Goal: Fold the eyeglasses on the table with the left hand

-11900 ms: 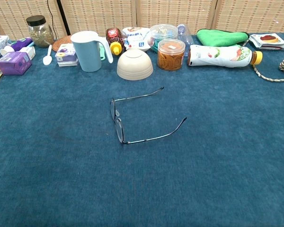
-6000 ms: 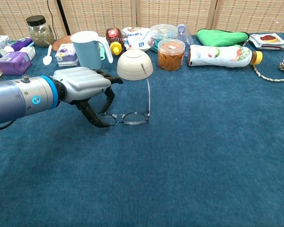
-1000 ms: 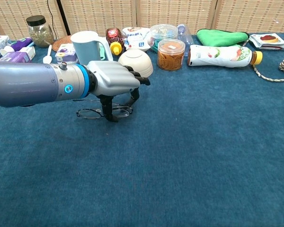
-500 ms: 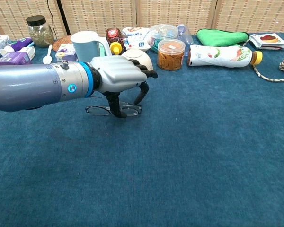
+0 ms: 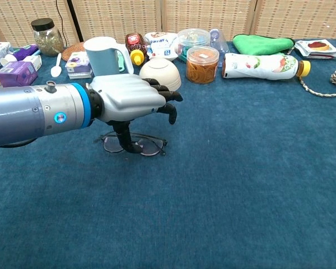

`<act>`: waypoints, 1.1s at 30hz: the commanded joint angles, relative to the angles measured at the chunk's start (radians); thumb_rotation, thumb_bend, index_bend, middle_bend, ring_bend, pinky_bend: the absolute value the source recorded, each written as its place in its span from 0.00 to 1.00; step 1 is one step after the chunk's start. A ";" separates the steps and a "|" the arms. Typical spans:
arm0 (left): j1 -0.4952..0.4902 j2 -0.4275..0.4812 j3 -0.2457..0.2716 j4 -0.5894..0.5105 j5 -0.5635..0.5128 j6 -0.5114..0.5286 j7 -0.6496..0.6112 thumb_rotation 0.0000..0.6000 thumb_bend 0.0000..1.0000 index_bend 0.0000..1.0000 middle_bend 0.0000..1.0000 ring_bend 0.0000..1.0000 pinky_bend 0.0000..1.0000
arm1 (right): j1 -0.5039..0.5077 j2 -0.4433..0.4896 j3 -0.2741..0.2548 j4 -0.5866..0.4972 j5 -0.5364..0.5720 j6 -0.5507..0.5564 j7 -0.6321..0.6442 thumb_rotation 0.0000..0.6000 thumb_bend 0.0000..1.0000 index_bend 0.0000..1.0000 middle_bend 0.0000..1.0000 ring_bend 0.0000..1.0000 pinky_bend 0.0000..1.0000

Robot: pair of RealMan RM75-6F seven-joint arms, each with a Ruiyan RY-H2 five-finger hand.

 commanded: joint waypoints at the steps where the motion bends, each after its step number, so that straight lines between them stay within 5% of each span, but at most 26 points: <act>1: 0.035 0.037 -0.002 -0.058 0.036 0.033 -0.043 0.86 0.23 0.14 0.00 0.00 0.00 | 0.001 -0.001 0.000 0.000 -0.002 0.000 0.000 1.00 0.00 0.29 0.11 0.14 0.34; 6: 0.102 0.059 -0.045 -0.119 0.096 0.032 -0.269 0.86 0.23 0.01 0.00 0.00 0.00 | 0.004 -0.004 -0.001 -0.002 -0.008 -0.001 -0.002 1.00 0.00 0.29 0.11 0.14 0.34; 16: 0.212 0.039 -0.087 -0.071 0.263 -0.035 -0.769 0.85 0.23 0.00 0.00 0.00 0.00 | 0.010 -0.006 0.001 -0.006 -0.014 -0.004 -0.008 1.00 0.00 0.29 0.11 0.14 0.34; 33: 0.314 -0.060 -0.091 0.113 0.435 -0.049 -1.251 0.77 0.23 0.00 0.00 0.00 0.00 | 0.011 -0.004 -0.001 -0.011 -0.012 -0.008 -0.011 1.00 0.00 0.29 0.11 0.14 0.34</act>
